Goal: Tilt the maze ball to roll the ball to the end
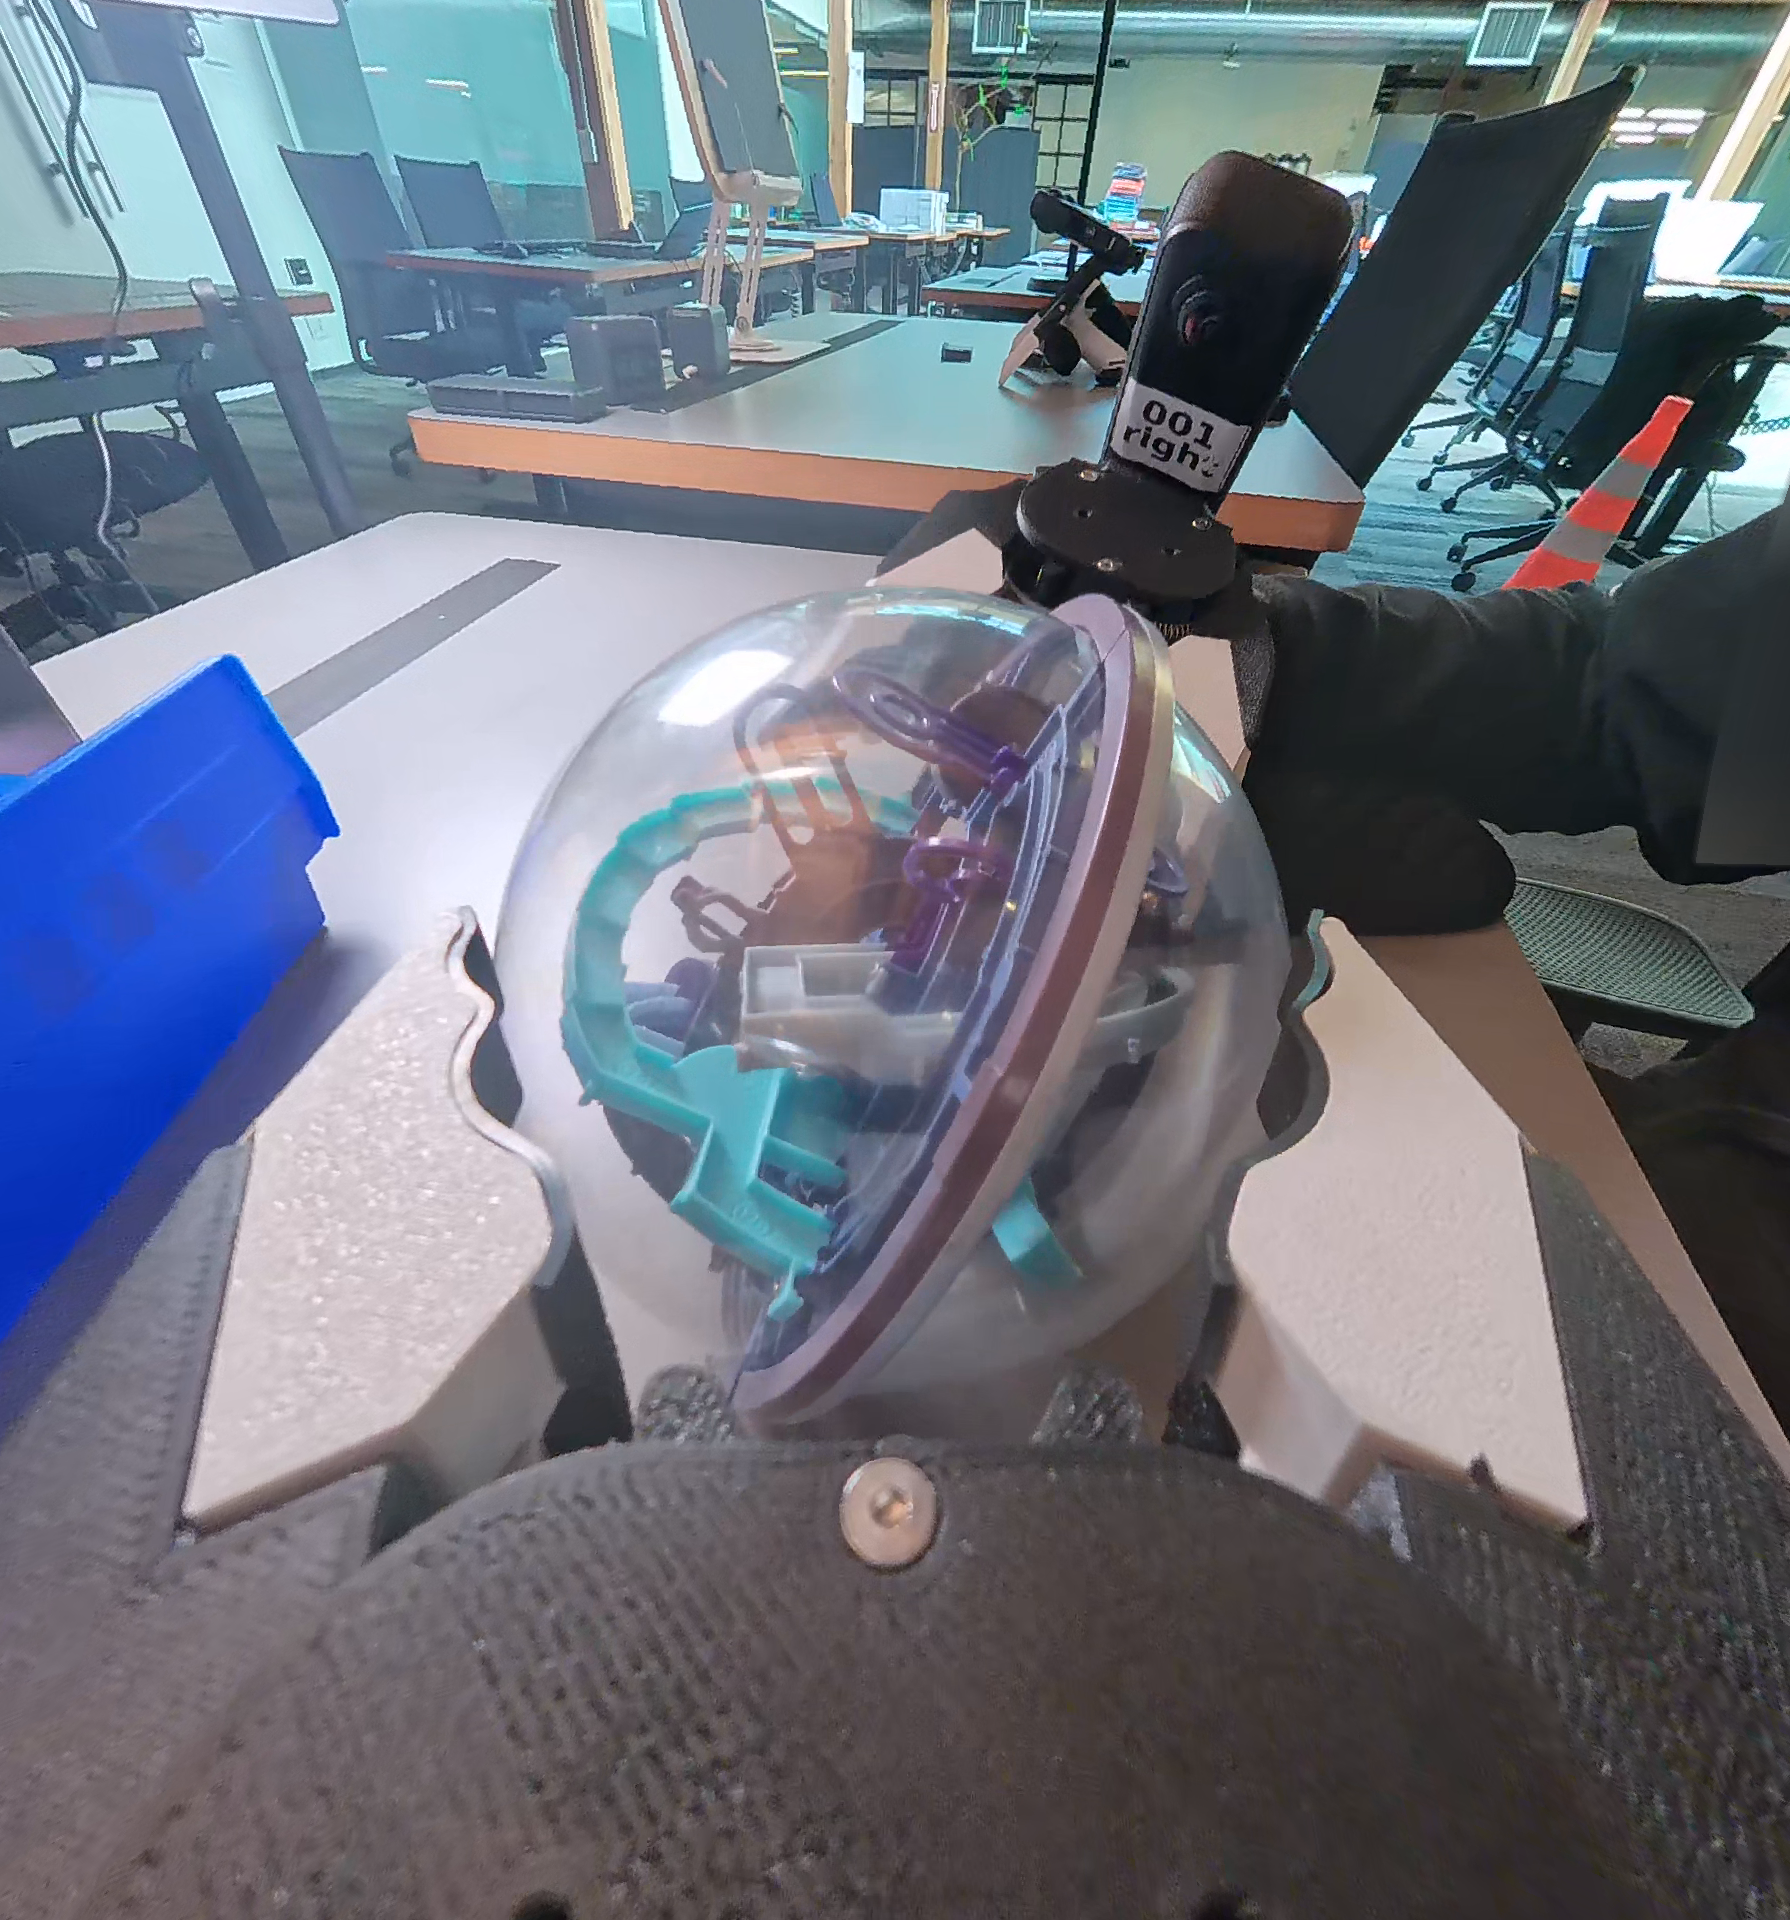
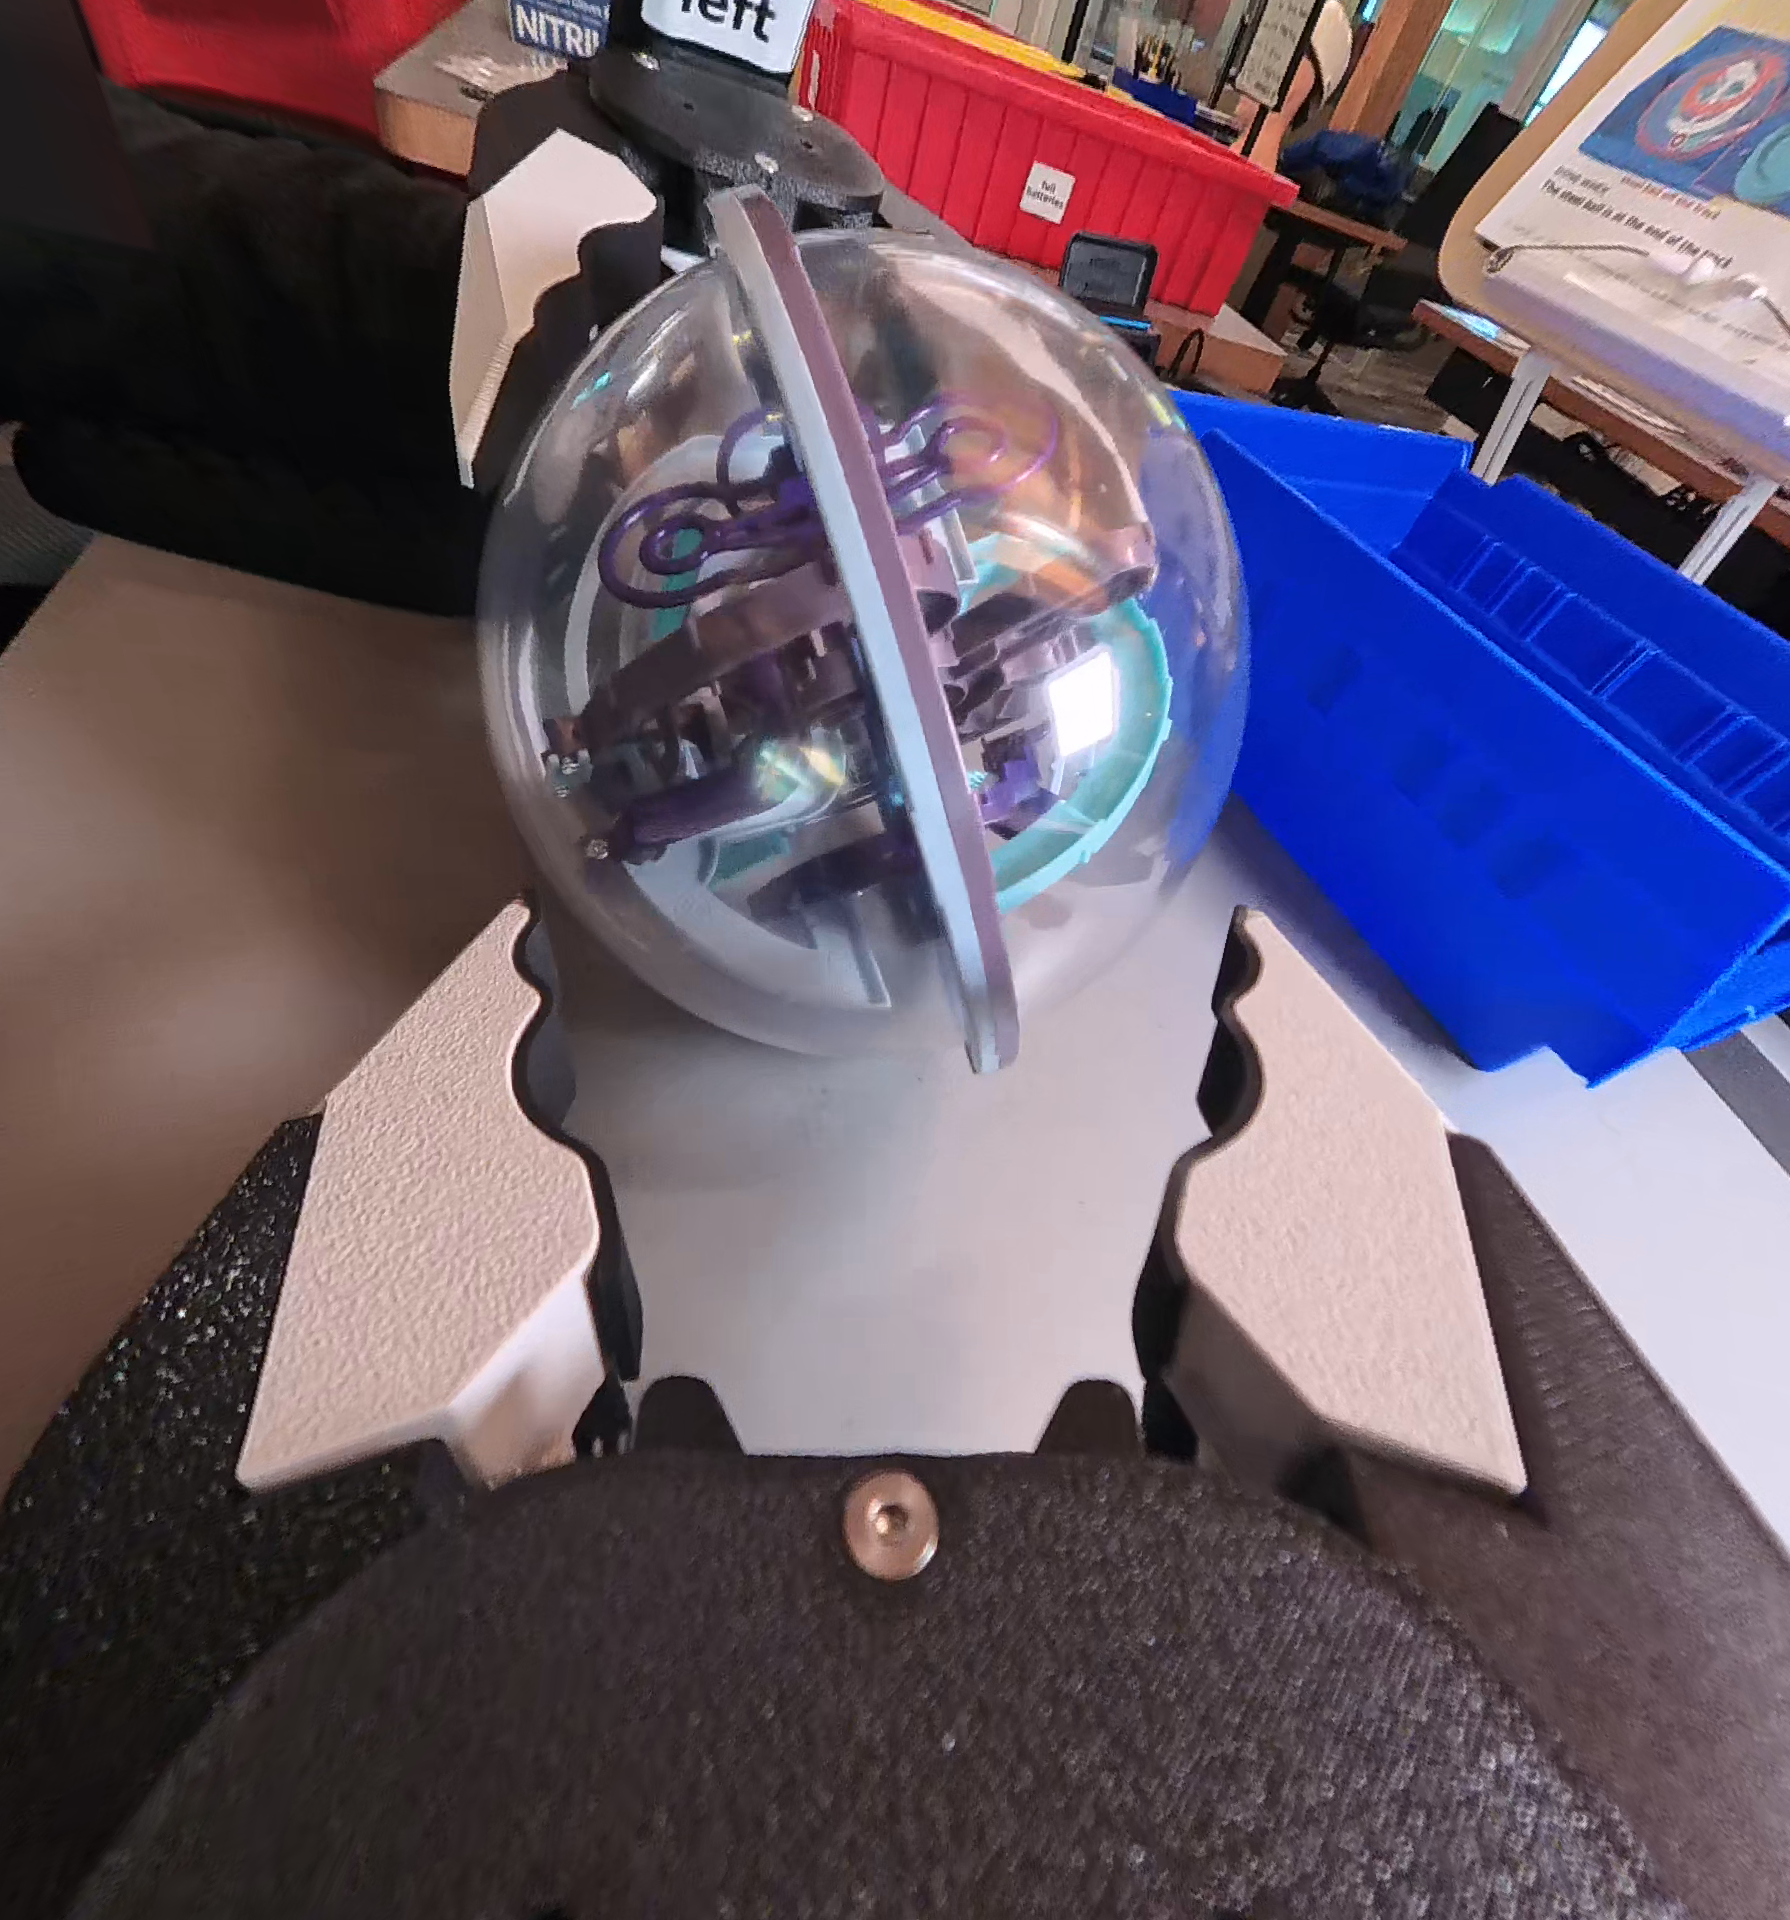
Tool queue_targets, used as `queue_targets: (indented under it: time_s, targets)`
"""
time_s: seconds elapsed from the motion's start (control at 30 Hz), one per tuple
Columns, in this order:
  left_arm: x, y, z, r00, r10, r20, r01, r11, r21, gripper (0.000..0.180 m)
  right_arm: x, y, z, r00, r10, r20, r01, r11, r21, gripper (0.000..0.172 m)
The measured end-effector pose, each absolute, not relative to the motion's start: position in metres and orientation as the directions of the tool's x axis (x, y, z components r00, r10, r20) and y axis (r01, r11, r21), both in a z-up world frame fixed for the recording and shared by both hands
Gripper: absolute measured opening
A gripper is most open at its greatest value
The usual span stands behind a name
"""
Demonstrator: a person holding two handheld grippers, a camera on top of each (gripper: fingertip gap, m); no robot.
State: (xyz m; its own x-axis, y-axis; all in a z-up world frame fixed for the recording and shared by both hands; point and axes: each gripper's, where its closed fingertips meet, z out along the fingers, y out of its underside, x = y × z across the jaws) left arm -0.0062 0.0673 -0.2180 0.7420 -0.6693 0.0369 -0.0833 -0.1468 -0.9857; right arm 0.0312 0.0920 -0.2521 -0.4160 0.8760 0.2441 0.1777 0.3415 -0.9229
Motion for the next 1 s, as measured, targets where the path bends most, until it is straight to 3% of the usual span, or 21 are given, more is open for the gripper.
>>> queue_targets:
  time_s: [0.23,1.0]
  targets:
    - [-0.006,0.066,-0.218,0.735,-0.676,0.047,-0.076,-0.151,-0.986,0.144,0.03,0.085,-0.249,-0.42,0.875,0.24,0.157,0.33,-0.931,0.116]
    - [0.002,0.067,-0.208,0.749,-0.662,-0.004,-0.095,-0.101,-0.99,0.138,0.029,0.084,-0.261,-0.437,0.868,0.235,0.195,0.347,-0.917,0.118]
